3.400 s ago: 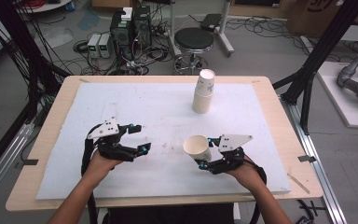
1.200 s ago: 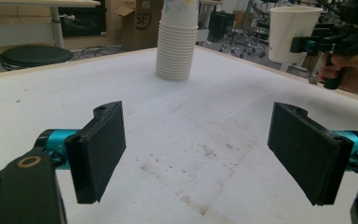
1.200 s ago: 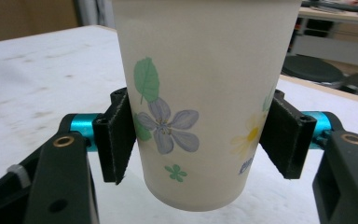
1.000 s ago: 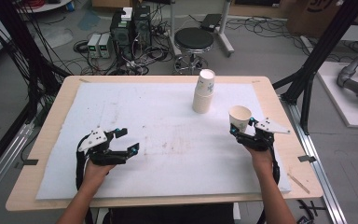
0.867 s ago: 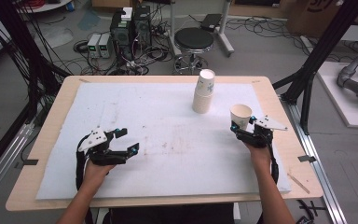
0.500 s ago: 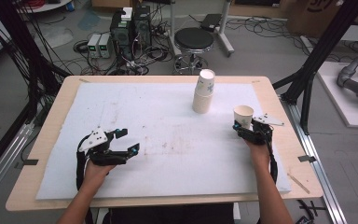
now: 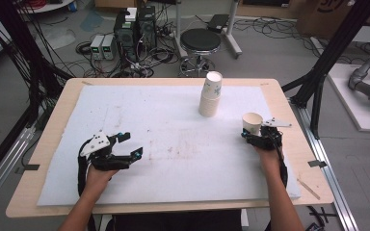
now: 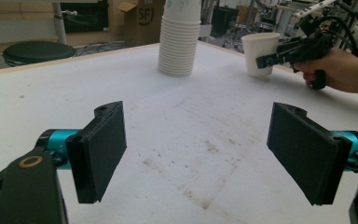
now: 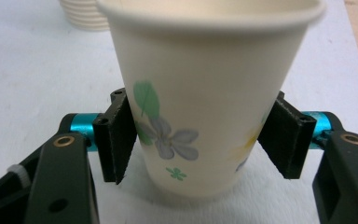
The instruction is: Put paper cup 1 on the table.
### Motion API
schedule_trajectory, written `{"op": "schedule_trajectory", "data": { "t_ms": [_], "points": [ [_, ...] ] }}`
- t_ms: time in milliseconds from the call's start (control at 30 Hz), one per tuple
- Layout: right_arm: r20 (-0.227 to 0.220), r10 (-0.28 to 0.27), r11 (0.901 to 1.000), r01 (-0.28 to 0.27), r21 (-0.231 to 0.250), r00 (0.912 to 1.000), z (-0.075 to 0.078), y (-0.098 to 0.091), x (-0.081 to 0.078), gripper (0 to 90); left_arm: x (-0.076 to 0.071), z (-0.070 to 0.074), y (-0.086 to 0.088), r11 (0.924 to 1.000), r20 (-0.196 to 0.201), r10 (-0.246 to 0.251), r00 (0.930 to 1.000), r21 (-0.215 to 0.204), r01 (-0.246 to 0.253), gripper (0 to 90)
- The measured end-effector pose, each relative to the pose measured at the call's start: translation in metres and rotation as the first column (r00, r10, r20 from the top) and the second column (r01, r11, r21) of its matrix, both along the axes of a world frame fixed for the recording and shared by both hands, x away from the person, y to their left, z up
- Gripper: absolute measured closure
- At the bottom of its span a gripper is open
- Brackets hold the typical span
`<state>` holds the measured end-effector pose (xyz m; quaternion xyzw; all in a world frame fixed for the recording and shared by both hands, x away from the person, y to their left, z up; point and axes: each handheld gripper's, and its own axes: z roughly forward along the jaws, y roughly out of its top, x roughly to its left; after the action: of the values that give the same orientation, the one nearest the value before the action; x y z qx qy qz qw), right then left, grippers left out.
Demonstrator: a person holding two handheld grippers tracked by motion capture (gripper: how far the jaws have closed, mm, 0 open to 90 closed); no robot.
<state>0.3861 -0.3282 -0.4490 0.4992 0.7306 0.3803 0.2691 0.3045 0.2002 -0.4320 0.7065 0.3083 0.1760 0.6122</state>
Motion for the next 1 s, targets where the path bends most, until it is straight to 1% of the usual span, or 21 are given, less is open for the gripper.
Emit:
{"op": "schedule_trajectory", "data": {
  "t_ms": [100,167,267,367,467,533,600,700,767,800,867,933,1000],
  "points": [
    [-0.006,0.014,0.9984,-0.014,-0.055,0.9999,-0.001,0.0,-0.009,34.3,0.001,0.0,0.002,1.0,-0.012,0.008,0.9999,-0.001,-0.008,19.7],
    [-0.015,0.014,0.9974,-0.015,-0.07,0.9998,-0.001,0.0,-0.011,34.3,0.001,-0.001,0.002,0.9999,-0.018,0.01,0.9998,0.0,-0.01,19.7],
    [-0.024,0.013,0.9982,-0.014,-0.059,0.9996,-0.001,-0.002,-0.011,33.9,0.001,-0.001,0.002,0.9999,-0.02,0.013,0.9997,0.0,-0.013,19.7],
    [-0.036,0.014,0.9988,-0.016,-0.047,0.9992,-0.001,-0.003,-0.011,31.0,0.001,-0.001,0.003,0.9999,-0.026,0.014,0.9996,0.004,-0.014,19.7],
    [-0.033,0.004,0.9997,-0.005,-0.023,0.9994,-0.001,-0.005,-0.012,21.7,0.001,-0.001,0.004,0.9998,-0.027,0.018,0.9995,0.0,-0.018,19.7],
    [-0.047,0.01,0.9998,-0.01,0.014,0.9989,0.0,-0.007,-0.016,21.8,0.001,-0.001,0.004,0.9998,-0.028,0.021,0.9994,-0.002,-0.021,19.5],
    [-0.053,0.021,0.9995,-0.02,0.024,0.9984,-0.001,-0.008,-0.018,21.7,0.001,-0.001,0.004,0.9996,-0.027,0.027,0.9992,-0.006,-0.028,19.0],
    [-0.069,0.022,0.9993,-0.02,0.031,0.9974,0.0,-0.01,-0.025,21.7,0.002,0.0,0.006,0.9989,-0.022,0.043,0.9988,-0.016,-0.044,17.6],
    [-0.066,0.017,0.9993,-0.015,0.033,0.9977,0.002,-0.012,-0.03,21.7,0.002,0.001,0.009,0.9979,-0.016,0.057,0.9982,-0.029,-0.058,16.1],
    [-0.058,0.019,0.9993,-0.017,0.033,0.9981,0.005,-0.013,-0.034,21.7,0.002,0.001,0.01,0.998,-0.015,0.056,0.9983,-0.029,-0.056,15.8],
    [-0.052,0.022,0.999,-0.019,0.04,0.9984,0.008,-0.014,-0.041,21.7,0.002,0.002,0.014,0.9969,-0.013,0.07,0.9975,-0.036,-0.07,15.7],
    [-0.035,0.032,0.9985,-0.03,0.046,0.9989,0.012,-0.014,-0.049,21.7,0.002,0.002,0.017,0.9961,-0.021,0.076,0.9969,-0.043,-0.077,15.8],
    [-0.015,0.048,0.9972,-0.047,0.059,0.9987,0.016,-0.014,-0.058,21.7,0.001,0.003,0.02,0.9956,-0.009,0.082,0.9966,-0.045,-0.083,15.8]
  ]
}}
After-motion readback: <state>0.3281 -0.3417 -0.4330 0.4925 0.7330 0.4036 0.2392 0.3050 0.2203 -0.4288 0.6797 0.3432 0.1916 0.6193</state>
